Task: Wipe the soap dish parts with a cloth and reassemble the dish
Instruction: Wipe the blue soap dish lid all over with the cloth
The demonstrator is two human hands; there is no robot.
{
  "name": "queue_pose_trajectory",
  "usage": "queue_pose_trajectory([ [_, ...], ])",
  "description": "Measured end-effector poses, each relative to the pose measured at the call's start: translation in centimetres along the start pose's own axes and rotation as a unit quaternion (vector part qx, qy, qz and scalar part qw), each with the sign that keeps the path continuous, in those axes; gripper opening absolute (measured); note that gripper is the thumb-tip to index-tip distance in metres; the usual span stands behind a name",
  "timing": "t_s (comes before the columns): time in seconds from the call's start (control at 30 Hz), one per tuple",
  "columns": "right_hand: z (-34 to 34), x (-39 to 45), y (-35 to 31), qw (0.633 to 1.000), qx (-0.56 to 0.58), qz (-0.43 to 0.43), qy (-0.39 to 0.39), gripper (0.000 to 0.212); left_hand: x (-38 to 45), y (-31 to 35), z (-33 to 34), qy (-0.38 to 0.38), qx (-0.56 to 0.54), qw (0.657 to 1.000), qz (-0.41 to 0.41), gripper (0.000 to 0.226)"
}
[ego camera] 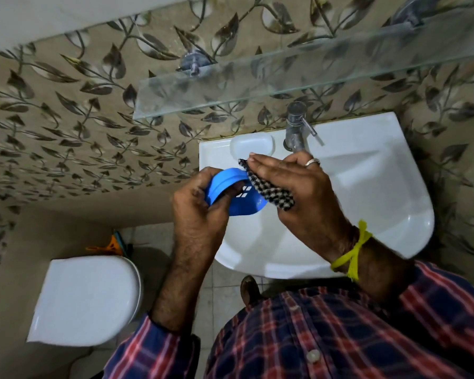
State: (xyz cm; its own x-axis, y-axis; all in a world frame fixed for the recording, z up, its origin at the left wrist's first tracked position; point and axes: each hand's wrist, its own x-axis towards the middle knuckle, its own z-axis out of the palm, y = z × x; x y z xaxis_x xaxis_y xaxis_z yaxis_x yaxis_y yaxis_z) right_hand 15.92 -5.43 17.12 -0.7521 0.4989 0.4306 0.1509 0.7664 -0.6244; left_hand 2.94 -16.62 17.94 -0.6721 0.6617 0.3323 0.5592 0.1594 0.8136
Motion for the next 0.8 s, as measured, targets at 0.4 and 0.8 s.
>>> queue_pose_trajectory([
  [0.4,0.4,-0.2,0.0,0.998,-0.02,-0.016,0.049,0.043,0.0,-1.0,0.1,0.025,-0.155,0.987,-0.043,0.035],
  [0.8,-0.3,0.9,0.3,0.992,-0.088,-0.053,0.074,0.027,1.5,0.7,0.9,-0.101,0.107,0.985,-0.087,0.01],
])
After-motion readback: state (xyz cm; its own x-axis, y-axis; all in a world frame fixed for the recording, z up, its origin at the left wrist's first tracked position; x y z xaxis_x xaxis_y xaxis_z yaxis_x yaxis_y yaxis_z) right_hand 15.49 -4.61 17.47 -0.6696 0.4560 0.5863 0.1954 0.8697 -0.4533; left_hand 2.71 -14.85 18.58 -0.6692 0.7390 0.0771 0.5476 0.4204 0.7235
